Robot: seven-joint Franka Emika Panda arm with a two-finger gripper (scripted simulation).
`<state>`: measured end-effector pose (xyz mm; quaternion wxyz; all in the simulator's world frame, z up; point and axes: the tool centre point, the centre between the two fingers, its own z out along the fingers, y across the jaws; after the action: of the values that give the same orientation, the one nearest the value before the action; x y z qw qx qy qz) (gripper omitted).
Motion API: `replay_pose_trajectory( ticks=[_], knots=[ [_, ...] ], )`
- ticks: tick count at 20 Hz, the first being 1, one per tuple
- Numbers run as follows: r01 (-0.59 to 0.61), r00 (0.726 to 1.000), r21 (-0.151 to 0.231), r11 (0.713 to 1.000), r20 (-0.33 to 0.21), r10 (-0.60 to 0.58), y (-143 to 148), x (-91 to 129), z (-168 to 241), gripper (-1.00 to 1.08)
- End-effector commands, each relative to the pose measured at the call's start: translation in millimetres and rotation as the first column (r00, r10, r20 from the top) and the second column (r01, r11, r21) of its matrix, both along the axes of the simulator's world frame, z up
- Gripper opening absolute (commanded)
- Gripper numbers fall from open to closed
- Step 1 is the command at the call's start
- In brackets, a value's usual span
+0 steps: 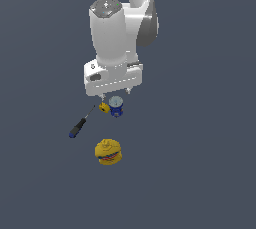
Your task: Pick up a designated object from a clutter of objects.
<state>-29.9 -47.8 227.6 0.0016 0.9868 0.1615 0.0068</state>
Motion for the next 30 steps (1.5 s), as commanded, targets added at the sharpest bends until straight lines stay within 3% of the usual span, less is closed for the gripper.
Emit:
replay_pose_trajectory(
  ticks=[1, 17, 30],
  knots=[
    [-0.057, 0.998, 0.000, 0.998, -0.002, 0.057, -2, -8, -17, 1.00],
    [-0.325, 0.946, 0.001, 0.946, -0.012, 0.325, -13, -62, -94, 1.00],
    [-0.355, 0.935, 0.001, 0.935, -0.014, 0.355, -14, -69, -107, 1.00]
  ],
)
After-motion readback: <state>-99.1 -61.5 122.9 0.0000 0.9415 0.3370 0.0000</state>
